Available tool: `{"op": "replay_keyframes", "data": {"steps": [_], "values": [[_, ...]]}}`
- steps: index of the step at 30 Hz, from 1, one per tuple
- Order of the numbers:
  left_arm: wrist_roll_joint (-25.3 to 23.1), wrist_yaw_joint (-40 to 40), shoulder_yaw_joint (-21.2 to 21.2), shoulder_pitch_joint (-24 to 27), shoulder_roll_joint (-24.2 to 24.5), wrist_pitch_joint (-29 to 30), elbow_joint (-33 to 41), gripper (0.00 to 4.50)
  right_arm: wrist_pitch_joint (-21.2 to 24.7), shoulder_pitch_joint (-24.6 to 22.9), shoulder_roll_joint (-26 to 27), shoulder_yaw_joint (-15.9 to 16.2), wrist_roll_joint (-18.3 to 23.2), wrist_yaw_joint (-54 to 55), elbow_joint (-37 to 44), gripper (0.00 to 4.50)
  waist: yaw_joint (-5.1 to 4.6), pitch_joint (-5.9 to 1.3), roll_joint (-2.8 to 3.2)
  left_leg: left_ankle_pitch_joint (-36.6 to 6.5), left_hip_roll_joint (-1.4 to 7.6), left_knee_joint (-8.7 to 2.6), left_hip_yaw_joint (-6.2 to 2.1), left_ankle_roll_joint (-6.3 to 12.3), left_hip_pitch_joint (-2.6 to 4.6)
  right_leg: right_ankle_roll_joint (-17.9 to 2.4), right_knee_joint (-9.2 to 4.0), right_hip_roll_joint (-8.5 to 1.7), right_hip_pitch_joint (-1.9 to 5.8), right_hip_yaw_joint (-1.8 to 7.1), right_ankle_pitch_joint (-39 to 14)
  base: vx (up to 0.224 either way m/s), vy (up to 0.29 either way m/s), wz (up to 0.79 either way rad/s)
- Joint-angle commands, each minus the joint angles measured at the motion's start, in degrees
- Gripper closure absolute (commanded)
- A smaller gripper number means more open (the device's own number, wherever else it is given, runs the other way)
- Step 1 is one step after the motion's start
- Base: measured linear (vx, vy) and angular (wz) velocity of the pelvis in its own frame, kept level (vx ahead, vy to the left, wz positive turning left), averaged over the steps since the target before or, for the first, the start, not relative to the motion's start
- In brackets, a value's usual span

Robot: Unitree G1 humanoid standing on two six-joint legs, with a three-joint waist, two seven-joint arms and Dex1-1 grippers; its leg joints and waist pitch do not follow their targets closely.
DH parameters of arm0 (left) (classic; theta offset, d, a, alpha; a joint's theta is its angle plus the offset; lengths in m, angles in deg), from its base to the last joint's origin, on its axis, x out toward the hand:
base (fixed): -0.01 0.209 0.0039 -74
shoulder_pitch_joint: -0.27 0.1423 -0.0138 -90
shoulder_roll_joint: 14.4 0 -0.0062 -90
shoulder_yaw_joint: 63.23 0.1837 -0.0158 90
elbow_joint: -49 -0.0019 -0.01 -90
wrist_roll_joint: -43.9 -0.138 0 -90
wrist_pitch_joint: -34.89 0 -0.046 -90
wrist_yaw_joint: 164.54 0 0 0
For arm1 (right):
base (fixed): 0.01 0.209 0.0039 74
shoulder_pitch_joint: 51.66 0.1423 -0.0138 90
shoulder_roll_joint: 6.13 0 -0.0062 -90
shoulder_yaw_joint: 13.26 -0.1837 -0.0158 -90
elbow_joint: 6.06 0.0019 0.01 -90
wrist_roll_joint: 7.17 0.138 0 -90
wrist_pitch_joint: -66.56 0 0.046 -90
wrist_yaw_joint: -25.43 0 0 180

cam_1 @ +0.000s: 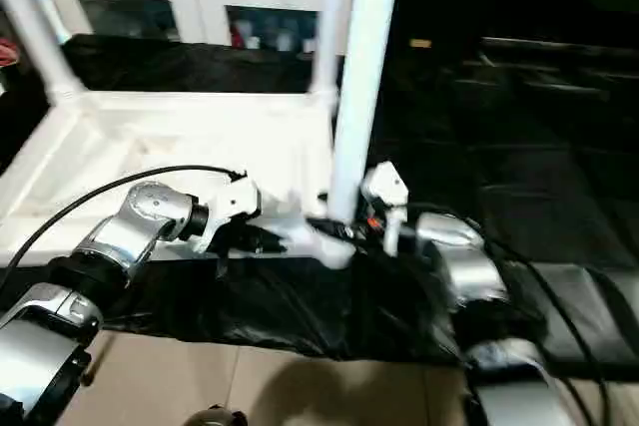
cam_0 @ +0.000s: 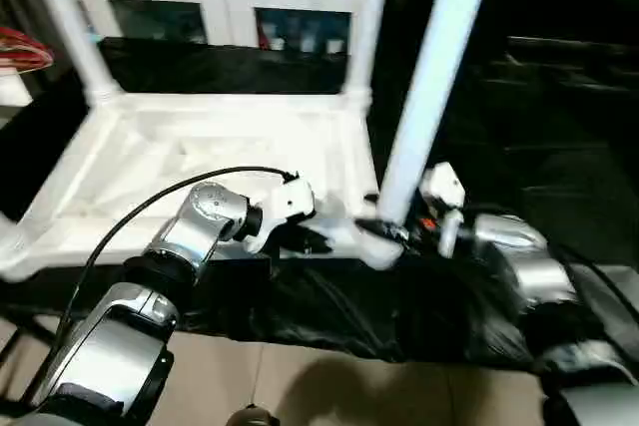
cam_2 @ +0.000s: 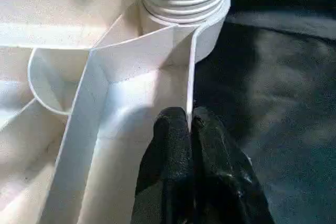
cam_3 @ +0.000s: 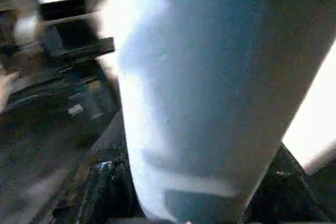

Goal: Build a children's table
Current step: Rotate leg to tighten

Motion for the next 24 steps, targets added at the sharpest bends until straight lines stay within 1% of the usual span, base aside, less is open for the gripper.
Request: {"op": "replay_keyframes", "data": {"steps": [1,2,3,4,5,6,7,8,9,10,13,14,16,17,18,19,20,22,24], "values": [[0.9,6.8,-3.6,-2.2,-1.3,2.1,4.6,4.5,1.8,-0.6,2.2,1.2,-3.3,7.6,-7.8,2.56,-0.31,-2.8,0.22,-24.8,3.15,-4.8,-1.97,-1.8,0.7,-9.9,-4.69,-4.48,1.93,2.26,-27.7,0.0,0.0,0.0],[0.7,7.8,-3.7,-2.1,-1.5,2.8,4.9,4.5,1.5,-0.1,2.5,0.9,-3.5,9.3,-8.8,2.56,-0.33,-2.92,0.1,-24.6,3.17,-4.79,-1.96,-1.85,0.74,-9.8,-4.69,-4.53,1.97,2.27,-27.4,0.0,0.0,0.0],[0.1,10.6,-4.0,-1.9,-2.2,4.5,5.9,4.5,1.6,1.0,3.2,0.2,-3.7,13.0,-10.7,2.56,-0.45,-2.95,0.33,-23.9,3.08,-4.71,-1.85,-1.79,0.74,-10.2,-4.62,-4.4,1.84,2.37,-25.7,0.0,0.0,0.0],[-0.6,14.1,-4.4,-1.4,-3.3,7.2,7.8,4.5,1.8,2.2,4.2,-0.6,-4.0,17.2,-12.8,2.56,-0.74,-3.0,0.24,-23.6,3.14,-4.68,-1.69,-1.87,0.86,-11.0,-4.44,-4.24,1.76,2.44,-23.6,0.0,0.0,0.0],[-0.9,15.7,-4.7,-1.0,-4.1,8.6,8.9,4.5,1.8,2.7,4.8,-0.9,-4.1,19.0,-13.8,2.56,-0.9,-3.08,0.23,-22.8,3.1,-4.52,-1.51,-1.56,0.93,-11.8,-4.24,-4.14,1.79,2.52,-21.2,0.0,0.0,0.0],[-1.1,17.4,-5.0,-0.6,-5.0,10.2,10.3,4.5,1.9,3.2,5.4,-1.3,-4.2,20.5,-14.7,2.56,-1.0,-3.05,0.24,-22.2,3.02,-4.47,-1.42,-1.28,0.78,-12.1,-4.19,-4.07,1.89,2.52,-20.2,0.0,0.0,0.0],[-1.2,18.1,-5.2,-0.4,-5.5,10.8,10.8,4.5,2.1,3.4,5.6,-1.4,-4.2,21.0,-15.0,2.56,-0.95,-3.23,0.12,-20.7,2.98,-4.27,-1.28,-0.54,0.72,-12.7,-4.0,-4.0,2.05,2.51,-18.0,0.0,0.0,0.0],[-1.1,19.1,-5.3,0.2,-6.5,11.8,12.3,4.5,2.5,3.7,6.2,-1.5,-4.0,21.3,-15.5,2.56,-1.0,-3.4,0.07,-18.7,2.91,-4.12,-1.14,0.32,0.52,-13.2,-3.74,-3.86,2.3,2.43,-15.1,0.0,0.0,0.0],[-1.2,19.9,-5.1,0.9,-7.4,12.8,13.9,4.5,2.7,4.1,6.8,-1.6,-3.9,21.4,-16.0,2.56,-0.91,-3.48,0.1,-17.5,2.86,-3.96,-1.13,0.75,0.44,-13.5,-3.59,-3.84,2.37,2.41,-13.4,0.051,0.002,0.0],[-1.5,21.2,-4.0,1.9,-8.8,13.3,16.0,4.5,2.4,4.8,7.9,-1.6,-4.1,21.7,-17.6,2.56,-1.07,-3.6,-0.17,-13.8,2.88,-3.68,-1.04,2.43,0.0,-14.8,-2.94,-3.71,2.68,2.33,-8.2,0.051,0.002,0.0],[-1.6,21.7,-3.1,2.1,-9.3,12.8,15.7,4.5,2.1,5.2,8.6,-0.9,-4.7,21.2,-18.5,2.56,-1.16,-3.59,-0.23,-12.4,2.64,-3.42,-0.83,3.81,0.03,-15.2,-2.99,-3.56,2.76,2.19,-7.1,0.0,0.0,0.0],[-1.7,21.8,-2.9,2.1,-9.3,12.9,15.6,4.5,2.0,5.3,8.8,-0.8,-4.7,21.1,-18.7,2.56,-1.15,-3.51,-0.14,-13.1,2.69,-3.48,-0.83,3.88,0.14,-14.9,-3.12,-3.61,2.69,2.17,-8.5,0.0,0.0,0.0],[-1.7,21.8,-2.8,2.1,-9.3,12.9,15.6,4.5,2.0,5.4,8.8,-0.7,-4.9,21.0,-18.8,2.56,-1.17,-3.42,-0.07,-14.2,2.73,-3.61,-0.88,3.53,0.19,-14.5,-3.32,-3.64,2.7,2.17,-10.5,0.0,0.0,0.0],[-1.7,21.9,-2.9,2.3,-9.3,13.5,16.2,4.5,2.1,5.5,8.9,-0.5,-5.2,21.1,-19.1,2.56,-1.25,-3.38,-0.09,-15.6,2.81,-3.75,-0.92,2.85,0.32,-14.0,-3.5,-3.67,2.63,2.22,-12.6,0.0,0.0,0.0],[-1.7,21.8,-2.9,2.5,-9.2,14.3,17.0,4.5,2.3,5.6,9.2,-0.7,-4.9,20.5,-19.2,2.56,-1.27,-3.34,-0.02,-16.1,2.84,-3.83,-0.97,2.61,0.33,-13.9,-3.55,-3.69,2.61,2.22,-13.3,0.0,0.0,0.0],[-1.8,21.3,-2.9,2.9,-8.7,15.0,18.2,4.5,1.3,5.6,9.3,-0.4,-5.3,20.1,-19.1,2.56,-1.3,-3.45,0.06,-16.7,2.88,-3.86,-1.02,2.11,0.39,-13.6,-3.57,-3.75,2.62,2.28,-13.9,0.0,0.0,0.0],[-1.8,21.3,-2.9,3.0,-8.7,15.2,18.5,4.5,1.1,5.6,9.3,-0.4,-5.4,20.2,-19.2,2.21,-1.35,-3.45,0.04,-16.7,2.9,-3.88,-1.02,2.02,0.4,-13.5,-3.57,-3.73,2.6,2.28,-13.7,0.0,0.0,0.0],[-1.5,20.6,-2.9,3.3,-8.2,15.0,19.0,4.5,0.7,6.0,9.6,-1.4,-4.8,19.7,-19.3,1.86,-1.45,-3.54,0.02,-15.7,2.84,-3.77,-0.98,2.21,0.32,-13.9,-3.37,-3.66,2.63,2.28,-11.8,0.0,0.0,0.0],[-1.2,20.1,-3.0,3.3,-7.8,14.4,18.9,4.5,0.1,6.3,9.7,-2.0,-4.4,19.2,-19.3,1.86,-1.48,-3.67,0.08,-15.3,2.81,-3.68,-0.96,2.41,0.31,-14.3,-3.27,-3.68,2.7,2.28,-10.7,0.0,0.0,0.0]]}}
